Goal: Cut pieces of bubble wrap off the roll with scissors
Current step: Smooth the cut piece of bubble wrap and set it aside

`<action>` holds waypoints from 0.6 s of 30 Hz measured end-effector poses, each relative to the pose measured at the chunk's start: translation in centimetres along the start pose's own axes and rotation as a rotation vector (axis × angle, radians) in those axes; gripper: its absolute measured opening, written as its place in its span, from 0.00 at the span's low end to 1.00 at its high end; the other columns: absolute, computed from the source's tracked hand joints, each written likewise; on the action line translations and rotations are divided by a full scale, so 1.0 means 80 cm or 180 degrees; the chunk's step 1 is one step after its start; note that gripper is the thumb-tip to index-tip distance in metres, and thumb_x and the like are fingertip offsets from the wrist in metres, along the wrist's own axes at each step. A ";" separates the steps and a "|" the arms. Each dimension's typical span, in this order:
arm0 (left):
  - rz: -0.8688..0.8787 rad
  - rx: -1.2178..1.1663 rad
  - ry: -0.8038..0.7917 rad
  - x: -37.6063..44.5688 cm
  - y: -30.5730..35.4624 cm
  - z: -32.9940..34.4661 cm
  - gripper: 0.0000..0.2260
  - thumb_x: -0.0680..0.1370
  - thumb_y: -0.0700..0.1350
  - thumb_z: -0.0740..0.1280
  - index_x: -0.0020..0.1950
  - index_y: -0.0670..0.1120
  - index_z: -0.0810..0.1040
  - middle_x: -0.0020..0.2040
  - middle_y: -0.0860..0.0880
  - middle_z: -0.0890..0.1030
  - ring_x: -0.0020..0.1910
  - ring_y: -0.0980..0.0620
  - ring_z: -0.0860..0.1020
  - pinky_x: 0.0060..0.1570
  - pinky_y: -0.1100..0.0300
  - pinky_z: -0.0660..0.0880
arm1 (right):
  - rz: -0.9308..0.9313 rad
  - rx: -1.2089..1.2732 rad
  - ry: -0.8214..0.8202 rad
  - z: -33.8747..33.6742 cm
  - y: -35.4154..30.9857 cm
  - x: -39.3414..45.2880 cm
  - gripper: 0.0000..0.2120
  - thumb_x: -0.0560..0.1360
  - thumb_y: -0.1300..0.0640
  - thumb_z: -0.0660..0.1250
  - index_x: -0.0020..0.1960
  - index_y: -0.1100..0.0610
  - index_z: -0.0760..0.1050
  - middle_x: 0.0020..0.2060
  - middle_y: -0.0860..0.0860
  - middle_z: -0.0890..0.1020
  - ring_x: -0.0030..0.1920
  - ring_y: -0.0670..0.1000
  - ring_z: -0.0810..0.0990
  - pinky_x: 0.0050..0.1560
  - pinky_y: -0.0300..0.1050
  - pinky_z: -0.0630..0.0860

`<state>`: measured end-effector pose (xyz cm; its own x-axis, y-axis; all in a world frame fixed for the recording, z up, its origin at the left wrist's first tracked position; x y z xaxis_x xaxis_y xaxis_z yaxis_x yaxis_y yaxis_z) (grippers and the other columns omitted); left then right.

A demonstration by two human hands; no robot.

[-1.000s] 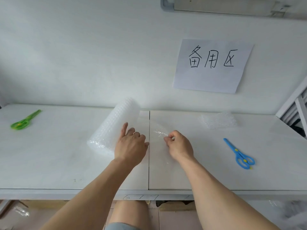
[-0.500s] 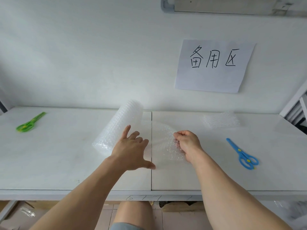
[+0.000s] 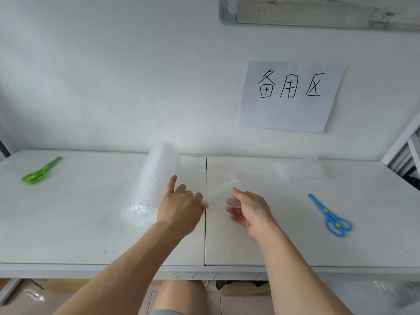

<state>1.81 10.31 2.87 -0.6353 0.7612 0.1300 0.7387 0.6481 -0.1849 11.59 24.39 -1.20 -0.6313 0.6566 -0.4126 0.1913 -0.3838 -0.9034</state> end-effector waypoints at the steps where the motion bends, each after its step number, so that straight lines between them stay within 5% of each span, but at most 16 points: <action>1: 0.0015 0.0056 -0.0042 -0.001 0.001 -0.001 0.21 0.81 0.62 0.50 0.59 0.50 0.75 0.51 0.50 0.82 0.66 0.47 0.70 0.74 0.45 0.38 | -0.0059 0.0074 0.0066 -0.004 -0.002 0.000 0.10 0.76 0.53 0.70 0.43 0.58 0.75 0.36 0.55 0.83 0.29 0.51 0.80 0.29 0.41 0.77; 5: -0.0015 0.0284 -0.0183 -0.004 -0.008 0.000 0.24 0.80 0.63 0.53 0.63 0.48 0.74 0.57 0.48 0.80 0.72 0.46 0.63 0.74 0.43 0.37 | -0.0217 0.0069 0.0189 -0.019 -0.007 0.002 0.08 0.78 0.55 0.68 0.45 0.59 0.75 0.35 0.55 0.83 0.27 0.50 0.79 0.28 0.41 0.77; 11: -0.0021 0.0444 -0.0097 -0.004 -0.003 -0.001 0.14 0.82 0.49 0.54 0.56 0.50 0.78 0.53 0.48 0.80 0.68 0.42 0.65 0.72 0.42 0.36 | -0.0010 0.0628 0.0263 -0.023 0.001 -0.006 0.13 0.78 0.49 0.67 0.46 0.60 0.74 0.37 0.56 0.82 0.33 0.52 0.81 0.33 0.45 0.78; 15: -0.0067 0.0343 0.0032 -0.006 0.001 -0.003 0.14 0.82 0.50 0.54 0.58 0.51 0.77 0.53 0.48 0.80 0.68 0.42 0.65 0.72 0.42 0.36 | -0.0138 0.0655 0.0126 -0.005 0.014 -0.016 0.25 0.73 0.36 0.68 0.53 0.58 0.76 0.45 0.57 0.85 0.40 0.54 0.84 0.40 0.49 0.81; 18: -0.0018 0.0309 0.0106 -0.008 0.005 -0.006 0.17 0.83 0.55 0.51 0.60 0.51 0.77 0.55 0.48 0.80 0.69 0.41 0.65 0.72 0.42 0.36 | -0.0354 0.0265 0.0135 0.006 0.013 -0.021 0.19 0.74 0.41 0.69 0.50 0.57 0.79 0.45 0.56 0.86 0.40 0.53 0.85 0.40 0.48 0.81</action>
<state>2.60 10.09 3.21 -0.6303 0.7590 0.1633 0.7089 0.6484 -0.2776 12.50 22.60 -1.42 -0.6124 0.7243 -0.3168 0.0578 -0.3586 -0.9317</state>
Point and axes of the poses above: each hand's wrist, its own x-axis towards the middle knuckle, its own z-axis out of the palm, y = z × x, the point moved 7 cm from there along x, towards the middle knuckle
